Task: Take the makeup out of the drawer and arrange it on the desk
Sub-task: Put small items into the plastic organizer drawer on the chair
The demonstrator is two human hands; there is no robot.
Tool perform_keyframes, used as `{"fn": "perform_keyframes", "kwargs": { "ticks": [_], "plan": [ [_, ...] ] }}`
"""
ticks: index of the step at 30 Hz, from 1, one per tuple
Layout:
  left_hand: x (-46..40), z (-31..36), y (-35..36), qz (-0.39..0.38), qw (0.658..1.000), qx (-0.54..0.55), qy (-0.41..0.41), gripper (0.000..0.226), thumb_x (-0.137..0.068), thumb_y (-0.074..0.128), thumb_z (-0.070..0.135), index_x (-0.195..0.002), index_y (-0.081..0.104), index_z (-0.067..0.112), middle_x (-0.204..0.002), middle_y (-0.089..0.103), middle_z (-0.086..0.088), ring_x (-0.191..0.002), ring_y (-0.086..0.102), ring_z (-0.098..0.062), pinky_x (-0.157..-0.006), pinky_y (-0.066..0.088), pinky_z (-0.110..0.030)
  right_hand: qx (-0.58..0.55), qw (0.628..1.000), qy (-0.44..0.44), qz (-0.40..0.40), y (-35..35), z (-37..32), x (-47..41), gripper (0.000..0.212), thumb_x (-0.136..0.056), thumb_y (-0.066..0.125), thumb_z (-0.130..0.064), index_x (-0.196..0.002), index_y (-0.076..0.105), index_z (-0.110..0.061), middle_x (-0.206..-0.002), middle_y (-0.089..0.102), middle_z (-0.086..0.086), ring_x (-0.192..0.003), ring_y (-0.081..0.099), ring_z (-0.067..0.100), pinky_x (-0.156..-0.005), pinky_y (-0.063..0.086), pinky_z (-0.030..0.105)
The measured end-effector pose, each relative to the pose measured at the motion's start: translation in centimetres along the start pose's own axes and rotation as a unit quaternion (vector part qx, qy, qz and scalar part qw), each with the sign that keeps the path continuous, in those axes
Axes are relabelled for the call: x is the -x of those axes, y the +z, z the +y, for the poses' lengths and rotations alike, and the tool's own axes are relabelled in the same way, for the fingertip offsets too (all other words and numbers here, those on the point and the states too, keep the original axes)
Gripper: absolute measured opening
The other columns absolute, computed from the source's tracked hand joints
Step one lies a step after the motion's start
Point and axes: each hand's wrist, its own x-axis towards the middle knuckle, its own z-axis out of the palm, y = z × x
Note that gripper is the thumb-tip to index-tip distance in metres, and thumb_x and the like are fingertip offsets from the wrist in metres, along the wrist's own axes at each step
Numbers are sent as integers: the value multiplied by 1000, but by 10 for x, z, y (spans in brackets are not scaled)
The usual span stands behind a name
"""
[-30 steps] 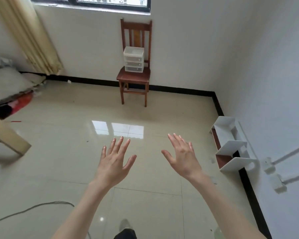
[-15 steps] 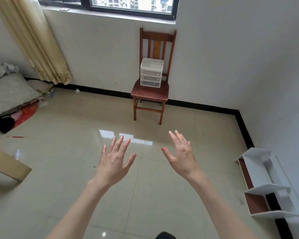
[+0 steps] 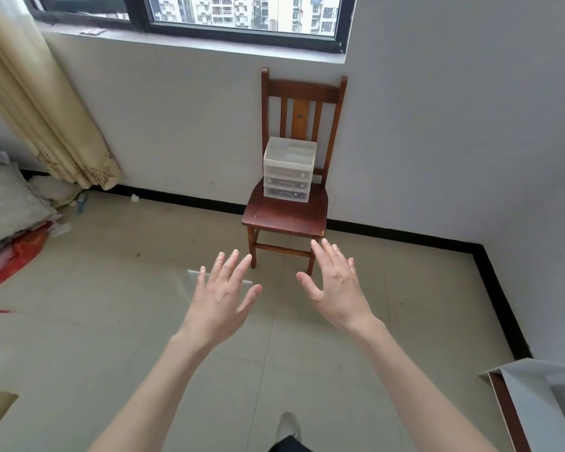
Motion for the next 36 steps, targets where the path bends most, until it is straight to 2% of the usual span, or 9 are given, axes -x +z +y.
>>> {"fn": "perform_keyframes", "kwargs": {
  "ticks": [3,11,23,31,36],
  "plan": [
    [-58,-2,-6,13,1000,6,-8,60,-95,31,47,-148,12,27,-157,6,3,-144,-5,-14,-117,-1,-42,7,1000,1,-5,-8,11,-58,65,-95,44,-43,-149,14,-22,-158,10,1,-145,0,13,-116,-6,37],
    [-193,-25,19,-43,998,28,-25,59,-96,29,48,-148,9,28,-157,3,4,-144,-7,-13,-117,-2,-41,27,999,24,-37,4,46,-193,65,-95,43,-43,-149,13,-24,-158,7,0,-146,-1,13,-116,-7,37],
    [-444,-109,17,-108,993,49,1,58,-97,28,46,-148,8,28,-157,1,6,-143,-8,-12,-117,-3,-39,29,993,99,-54,45,58,-431,63,-96,42,-41,-149,14,-22,-158,8,1,-146,-1,15,-116,-6,37],
    [-546,-124,63,-218,972,90,-21,58,-97,28,47,-148,11,29,-157,3,6,-144,-7,-12,-117,-2,-39,37,981,161,-104,63,104,-528,62,-97,41,-40,-149,13,-22,-158,6,1,-146,-2,15,-116,-5,38],
    [-606,-122,114,-271,948,150,-80,55,-98,30,44,-148,15,27,-157,7,4,-144,-2,-13,-118,3,-40,47,976,159,-141,84,156,-592,61,-97,41,-37,-149,14,-21,-158,7,3,-146,-1,17,-116,-3,39]
  ]
}}
